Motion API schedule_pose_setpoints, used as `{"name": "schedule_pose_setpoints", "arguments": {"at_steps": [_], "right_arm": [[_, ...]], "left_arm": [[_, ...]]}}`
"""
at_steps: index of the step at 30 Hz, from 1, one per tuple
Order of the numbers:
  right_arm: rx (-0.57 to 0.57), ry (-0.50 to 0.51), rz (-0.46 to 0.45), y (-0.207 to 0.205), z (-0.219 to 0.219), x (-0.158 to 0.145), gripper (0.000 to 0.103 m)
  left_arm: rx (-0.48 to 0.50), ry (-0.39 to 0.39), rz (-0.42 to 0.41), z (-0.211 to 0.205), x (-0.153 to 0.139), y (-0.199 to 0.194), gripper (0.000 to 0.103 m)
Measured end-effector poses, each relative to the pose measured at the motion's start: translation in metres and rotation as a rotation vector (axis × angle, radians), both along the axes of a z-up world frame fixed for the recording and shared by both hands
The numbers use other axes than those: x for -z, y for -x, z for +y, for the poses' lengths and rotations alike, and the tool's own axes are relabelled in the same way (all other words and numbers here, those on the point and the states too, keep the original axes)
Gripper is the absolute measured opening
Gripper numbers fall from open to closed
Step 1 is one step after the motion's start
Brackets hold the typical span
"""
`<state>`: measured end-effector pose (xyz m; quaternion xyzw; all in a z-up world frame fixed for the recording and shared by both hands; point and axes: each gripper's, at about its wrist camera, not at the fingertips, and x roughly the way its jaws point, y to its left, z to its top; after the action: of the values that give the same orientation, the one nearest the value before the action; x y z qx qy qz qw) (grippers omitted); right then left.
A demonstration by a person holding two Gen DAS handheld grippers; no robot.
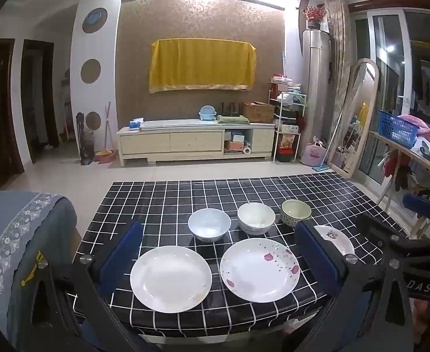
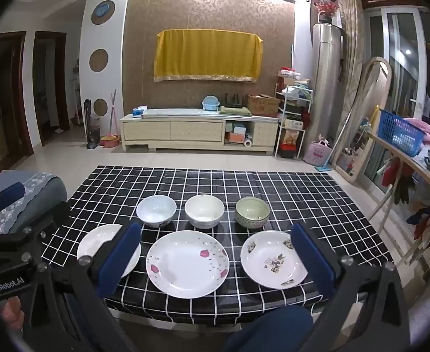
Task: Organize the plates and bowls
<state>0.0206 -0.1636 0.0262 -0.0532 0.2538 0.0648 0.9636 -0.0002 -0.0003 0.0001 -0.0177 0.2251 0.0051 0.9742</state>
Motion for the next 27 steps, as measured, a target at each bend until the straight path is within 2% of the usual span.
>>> {"name": "schedule_pose_setpoints", "arguments": {"at_steps": [27], "right_arm": [[-0.008, -0.008, 0.001, 0.0049, 0.0002, -0.0029, 0.103]], "left_arm": [[0.009, 0.010, 0.005, 0.0006, -0.0009, 0.0016, 0.102]]}}
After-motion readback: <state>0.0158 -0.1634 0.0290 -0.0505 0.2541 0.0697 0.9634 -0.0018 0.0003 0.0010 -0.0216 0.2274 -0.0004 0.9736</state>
